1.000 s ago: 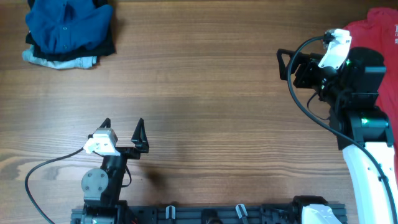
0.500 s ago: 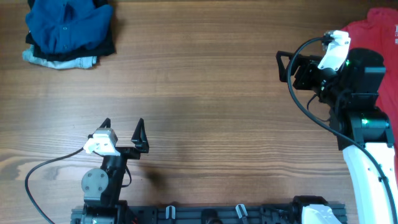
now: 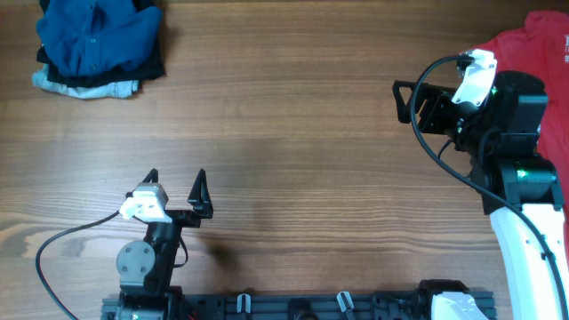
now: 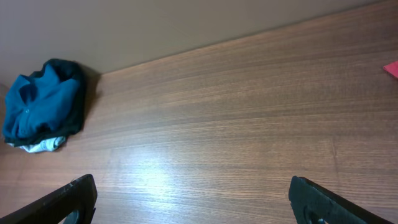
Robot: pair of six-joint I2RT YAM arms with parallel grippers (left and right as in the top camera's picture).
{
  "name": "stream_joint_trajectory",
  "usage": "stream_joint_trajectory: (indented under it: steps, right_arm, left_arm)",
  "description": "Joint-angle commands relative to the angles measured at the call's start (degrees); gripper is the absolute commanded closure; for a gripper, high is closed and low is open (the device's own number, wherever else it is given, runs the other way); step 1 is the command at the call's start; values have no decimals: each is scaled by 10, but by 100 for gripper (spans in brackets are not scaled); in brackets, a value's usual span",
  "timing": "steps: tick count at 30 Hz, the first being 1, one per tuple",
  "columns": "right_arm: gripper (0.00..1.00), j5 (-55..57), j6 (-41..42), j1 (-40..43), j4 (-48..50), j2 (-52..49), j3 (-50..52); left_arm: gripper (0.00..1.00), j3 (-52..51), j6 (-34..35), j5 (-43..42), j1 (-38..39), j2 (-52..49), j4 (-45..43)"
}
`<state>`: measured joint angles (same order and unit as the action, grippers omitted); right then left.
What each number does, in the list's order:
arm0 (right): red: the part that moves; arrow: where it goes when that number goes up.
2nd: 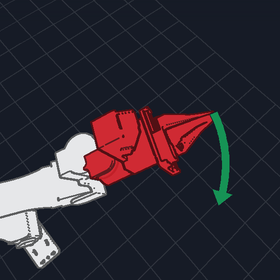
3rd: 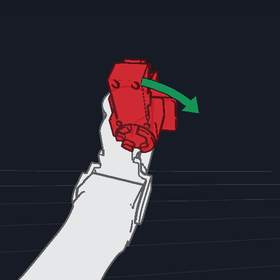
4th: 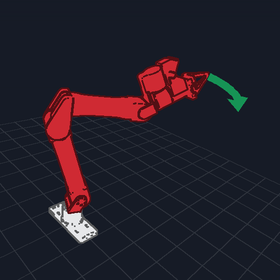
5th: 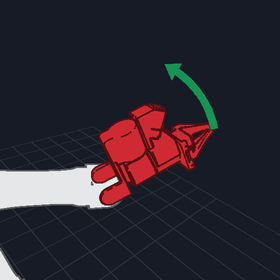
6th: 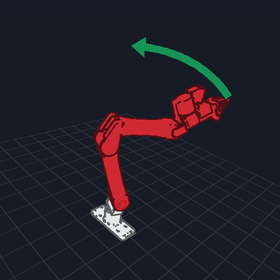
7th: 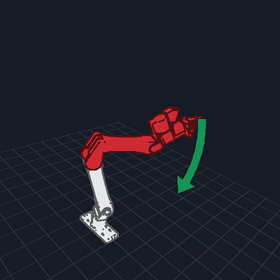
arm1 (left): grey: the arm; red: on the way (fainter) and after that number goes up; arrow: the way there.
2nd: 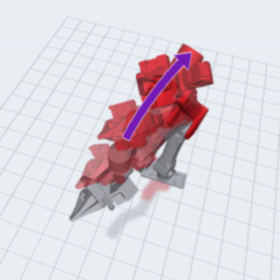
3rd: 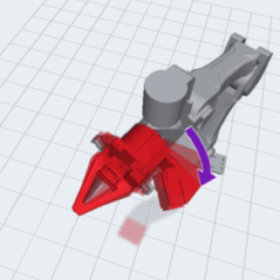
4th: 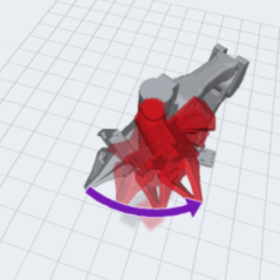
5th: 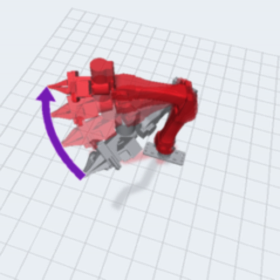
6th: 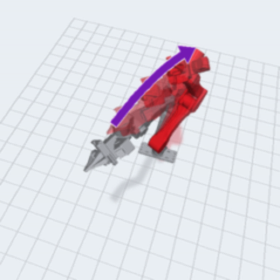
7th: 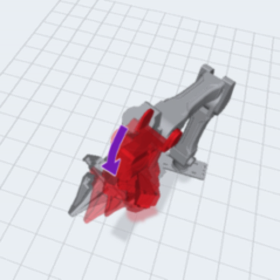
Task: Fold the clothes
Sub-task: 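Move the right gripper to the red T-shirt at the right edge, then grasp the red T-shirt with the right gripper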
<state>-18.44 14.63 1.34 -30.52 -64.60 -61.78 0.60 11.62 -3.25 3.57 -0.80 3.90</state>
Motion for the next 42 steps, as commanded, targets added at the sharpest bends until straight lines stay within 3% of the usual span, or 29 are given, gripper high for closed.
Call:
stream_joint_trajectory:
  steps: [1,4,8,12,15,21,23,26,30,35,38,42]
  right_arm:
    - [0,-9,-11,2,0,8,-15]
    - [0,-1,-12,2,5,8,-15]
    - [0,115,-11,2,13,7,-16]
    - [0,147,-28,2,32,7,-21]
    - [1,273,-31,2,68,-9,-21]
    - [1,308,-66,52,137,-179,-55]
    - [1,316,-146,82,111,-269,-120]
    - [0,333,-200,109,96,-351,-179]
    - [3,371,-263,145,118,-427,-210]
    - [5,396,-289,190,140,-530,-238]
    - [16,398,-296,205,175,-559,-239]
    - [17,389,-296,216,231,-596,-240]
  left_arm:
    - [0,-3,-9,3,-5,4,3]
    - [0,-3,-9,3,-5,4,3]
    - [0,-3,-9,3,-5,4,3]
    - [0,-3,-9,3,-5,4,3]
    - [0,-3,-9,3,-5,4,3]
    - [0,-3,-9,3,-5,4,3]
    - [0,-3,-9,3,-5,4,3]
    - [0,-3,-9,3,-5,4,3]
    - [0,-3,-9,3,-5,4,3]
    - [0,-3,-9,3,-5,4,3]
    - [0,-3,-9,3,-5,4,3]
    - [0,-3,-9,3,-5,4,3]
